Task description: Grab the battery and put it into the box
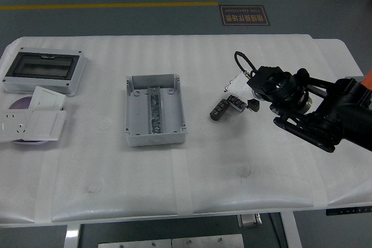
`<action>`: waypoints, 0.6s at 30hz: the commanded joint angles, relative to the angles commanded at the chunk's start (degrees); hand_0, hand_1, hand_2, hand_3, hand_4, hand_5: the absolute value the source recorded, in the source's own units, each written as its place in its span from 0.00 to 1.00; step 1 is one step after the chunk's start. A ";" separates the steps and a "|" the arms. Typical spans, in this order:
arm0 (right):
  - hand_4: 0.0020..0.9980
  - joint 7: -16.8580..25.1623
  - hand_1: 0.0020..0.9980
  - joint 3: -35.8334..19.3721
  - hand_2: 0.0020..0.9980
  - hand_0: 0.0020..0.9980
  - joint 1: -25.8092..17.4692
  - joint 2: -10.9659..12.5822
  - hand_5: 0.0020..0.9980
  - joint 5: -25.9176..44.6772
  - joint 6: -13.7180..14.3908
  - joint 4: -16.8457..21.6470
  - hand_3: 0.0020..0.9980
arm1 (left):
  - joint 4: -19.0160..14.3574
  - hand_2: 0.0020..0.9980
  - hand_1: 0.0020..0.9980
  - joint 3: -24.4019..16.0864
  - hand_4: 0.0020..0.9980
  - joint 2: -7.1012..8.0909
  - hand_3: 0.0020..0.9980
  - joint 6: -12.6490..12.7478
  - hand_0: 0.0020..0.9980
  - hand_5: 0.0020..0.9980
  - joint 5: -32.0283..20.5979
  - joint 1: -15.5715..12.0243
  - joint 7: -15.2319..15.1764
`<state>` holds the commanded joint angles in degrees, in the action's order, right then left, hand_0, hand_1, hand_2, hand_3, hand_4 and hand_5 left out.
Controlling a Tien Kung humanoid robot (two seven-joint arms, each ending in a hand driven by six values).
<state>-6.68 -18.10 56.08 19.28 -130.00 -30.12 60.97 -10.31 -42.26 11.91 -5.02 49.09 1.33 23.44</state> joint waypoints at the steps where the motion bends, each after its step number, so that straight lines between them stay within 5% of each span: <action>1: 0.65 0.05 0.94 -0.04 1.00 0.98 -0.07 -0.07 0.03 0.00 0.03 -0.10 1.00 | 0.00 0.62 0.67 -0.03 0.42 0.01 0.56 0.01 0.66 0.43 0.03 0.01 0.00; 15: 0.64 1.74 0.92 -0.61 1.00 0.96 -1.22 -0.59 0.04 0.00 1.88 -1.75 1.00 | 0.00 0.62 0.67 0.60 0.42 0.04 0.56 0.21 0.66 0.43 -0.71 -0.01 -0.38; 16: 0.57 1.93 0.85 -0.65 0.89 0.95 -1.26 -0.63 0.01 0.00 2.11 -1.87 0.94 | 0.00 0.62 0.67 0.76 0.42 0.07 0.56 0.24 0.66 0.43 -0.89 0.00 -0.45; 18: 0.57 2.29 0.85 -0.75 0.89 0.95 -1.36 -0.72 0.01 0.00 2.35 -2.10 0.94 | 0.00 0.62 0.67 1.00 0.42 0.11 0.56 0.31 0.66 0.43 -1.15 0.02 -0.57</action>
<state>-4.40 -18.85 54.72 18.56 -130.00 -27.77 58.87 -10.31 -41.26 12.01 -4.72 47.94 1.35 22.87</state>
